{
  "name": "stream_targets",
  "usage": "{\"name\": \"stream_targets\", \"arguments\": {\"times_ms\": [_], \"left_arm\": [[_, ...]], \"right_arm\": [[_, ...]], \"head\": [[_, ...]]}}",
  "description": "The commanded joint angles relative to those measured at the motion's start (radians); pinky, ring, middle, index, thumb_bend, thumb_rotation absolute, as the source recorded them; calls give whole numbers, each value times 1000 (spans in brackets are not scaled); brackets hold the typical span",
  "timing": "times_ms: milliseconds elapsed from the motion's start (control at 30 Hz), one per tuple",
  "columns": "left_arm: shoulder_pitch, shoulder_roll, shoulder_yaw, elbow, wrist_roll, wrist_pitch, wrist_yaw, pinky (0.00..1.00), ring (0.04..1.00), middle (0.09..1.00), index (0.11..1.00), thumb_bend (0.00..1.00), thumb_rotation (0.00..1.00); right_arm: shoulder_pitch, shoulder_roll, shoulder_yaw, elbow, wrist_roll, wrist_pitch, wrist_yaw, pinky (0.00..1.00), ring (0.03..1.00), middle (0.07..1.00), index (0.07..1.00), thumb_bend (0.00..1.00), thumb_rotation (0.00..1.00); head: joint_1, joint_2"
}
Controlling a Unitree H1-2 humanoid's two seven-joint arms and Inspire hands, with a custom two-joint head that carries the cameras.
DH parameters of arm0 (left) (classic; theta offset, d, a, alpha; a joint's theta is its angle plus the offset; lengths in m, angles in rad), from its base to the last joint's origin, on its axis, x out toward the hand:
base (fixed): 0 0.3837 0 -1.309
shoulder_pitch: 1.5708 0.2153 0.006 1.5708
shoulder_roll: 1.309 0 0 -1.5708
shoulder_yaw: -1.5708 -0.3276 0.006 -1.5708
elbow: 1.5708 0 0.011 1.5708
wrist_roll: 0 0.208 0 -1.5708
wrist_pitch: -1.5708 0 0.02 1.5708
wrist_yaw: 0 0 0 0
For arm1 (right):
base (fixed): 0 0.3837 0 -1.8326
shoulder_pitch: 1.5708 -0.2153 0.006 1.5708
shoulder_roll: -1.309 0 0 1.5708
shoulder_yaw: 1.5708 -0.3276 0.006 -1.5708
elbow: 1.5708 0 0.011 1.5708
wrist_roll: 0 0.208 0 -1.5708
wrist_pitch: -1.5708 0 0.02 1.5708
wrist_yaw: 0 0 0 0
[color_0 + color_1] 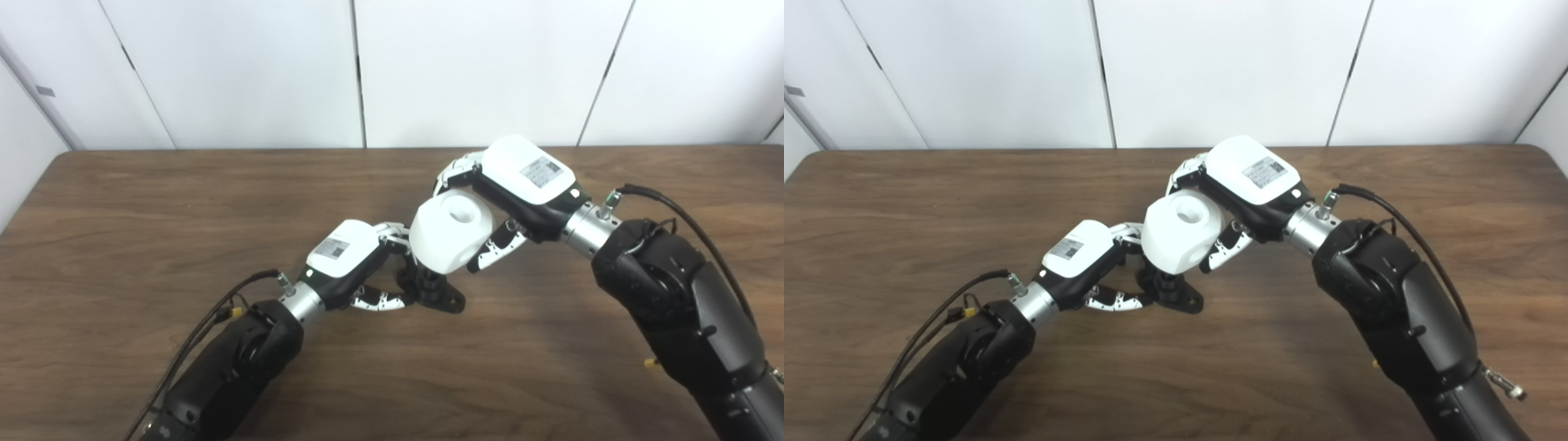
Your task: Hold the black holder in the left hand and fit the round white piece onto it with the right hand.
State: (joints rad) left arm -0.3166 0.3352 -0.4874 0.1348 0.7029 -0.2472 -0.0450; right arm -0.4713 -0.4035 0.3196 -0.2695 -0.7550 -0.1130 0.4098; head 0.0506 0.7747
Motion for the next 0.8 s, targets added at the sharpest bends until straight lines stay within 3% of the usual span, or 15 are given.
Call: {"name": "stream_targets", "arguments": {"times_ms": [0, 767], "left_arm": [[57, 3, -58, 38, 5, 21, -118, 649, 849, 812, 484, 525, 59], [63, 4, -58, 25, 4, 27, -123, 651, 844, 813, 484, 525, 59]], "right_arm": [[-45, -16, -23, -21, 17, -24, -12, 643, 703, 693, 480, 519, 141], [-41, 23, -9, 50, 5, -42, -29, 648, 708, 698, 481, 519, 139]], "head": [[2, 1], [11, 5]]}}
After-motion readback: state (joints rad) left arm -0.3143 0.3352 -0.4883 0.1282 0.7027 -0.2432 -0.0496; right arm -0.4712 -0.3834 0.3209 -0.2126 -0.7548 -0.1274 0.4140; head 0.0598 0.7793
